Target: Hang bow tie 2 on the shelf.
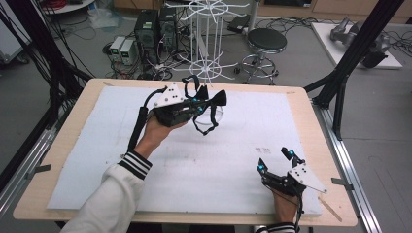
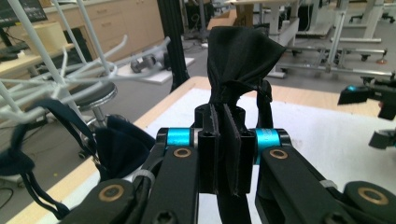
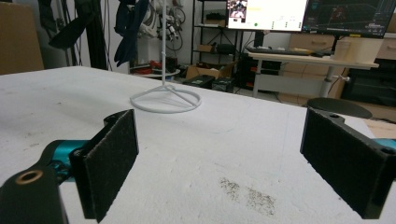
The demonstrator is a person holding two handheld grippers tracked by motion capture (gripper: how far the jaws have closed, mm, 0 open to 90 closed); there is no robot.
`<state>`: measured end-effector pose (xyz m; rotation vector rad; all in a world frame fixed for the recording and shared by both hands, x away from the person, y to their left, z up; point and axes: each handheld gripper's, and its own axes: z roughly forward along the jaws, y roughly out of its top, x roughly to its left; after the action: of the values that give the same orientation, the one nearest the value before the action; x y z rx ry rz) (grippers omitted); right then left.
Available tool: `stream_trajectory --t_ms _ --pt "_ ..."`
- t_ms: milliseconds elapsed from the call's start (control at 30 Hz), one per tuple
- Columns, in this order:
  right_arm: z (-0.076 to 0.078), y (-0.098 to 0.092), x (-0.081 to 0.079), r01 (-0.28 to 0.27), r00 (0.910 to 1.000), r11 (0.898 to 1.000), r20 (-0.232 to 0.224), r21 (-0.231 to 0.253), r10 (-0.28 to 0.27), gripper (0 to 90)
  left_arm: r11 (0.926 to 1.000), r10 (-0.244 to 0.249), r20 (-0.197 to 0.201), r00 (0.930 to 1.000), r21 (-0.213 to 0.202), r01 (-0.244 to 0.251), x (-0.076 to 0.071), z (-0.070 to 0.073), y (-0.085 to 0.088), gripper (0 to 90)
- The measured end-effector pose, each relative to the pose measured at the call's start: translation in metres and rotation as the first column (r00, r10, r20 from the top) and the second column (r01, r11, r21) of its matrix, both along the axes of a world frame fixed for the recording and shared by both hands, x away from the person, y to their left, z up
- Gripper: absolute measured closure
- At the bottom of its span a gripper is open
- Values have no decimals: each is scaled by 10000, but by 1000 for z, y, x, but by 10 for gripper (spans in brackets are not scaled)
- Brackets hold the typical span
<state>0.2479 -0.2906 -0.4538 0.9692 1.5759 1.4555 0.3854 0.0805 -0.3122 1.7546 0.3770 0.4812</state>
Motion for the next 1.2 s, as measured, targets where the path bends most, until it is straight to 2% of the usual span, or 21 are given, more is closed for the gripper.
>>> stream_trajectory --t_ms 133,300,467,600,900,1033,1200 --pt "0 0 0 2 10000 10000 -1 1 -2 107 9996 233 92 9997 -167 -232 2 5 0 840" --pt "0 0 0 -11 10000 10000 -11 11 11 107 9960 685 163 9975 -581 -675 5 10 -1 841" --pt "0 0 0 -17 10000 10000 -29 48 18 106 9929 950 173 9953 -735 -935 6 14 -5 840" --pt "0 0 0 -24 10000 10000 -17 33 24 107 9921 1100 231 9937 -636 -1083 8 15 -8 840" --pt "0 0 0 -23 10000 10000 -18 35 23 107 9848 1571 320 9871 -803 -1541 12 22 -14 840" --pt "0 0 0 -29 10000 10000 -19 36 29 107 9829 1702 189 9852 -749 -1683 15 23 -15 840" --pt "0 0 0 -20 10000 10000 2 27 20 106 9800 1920 215 9812 -570 -1905 19 25 -16 840"
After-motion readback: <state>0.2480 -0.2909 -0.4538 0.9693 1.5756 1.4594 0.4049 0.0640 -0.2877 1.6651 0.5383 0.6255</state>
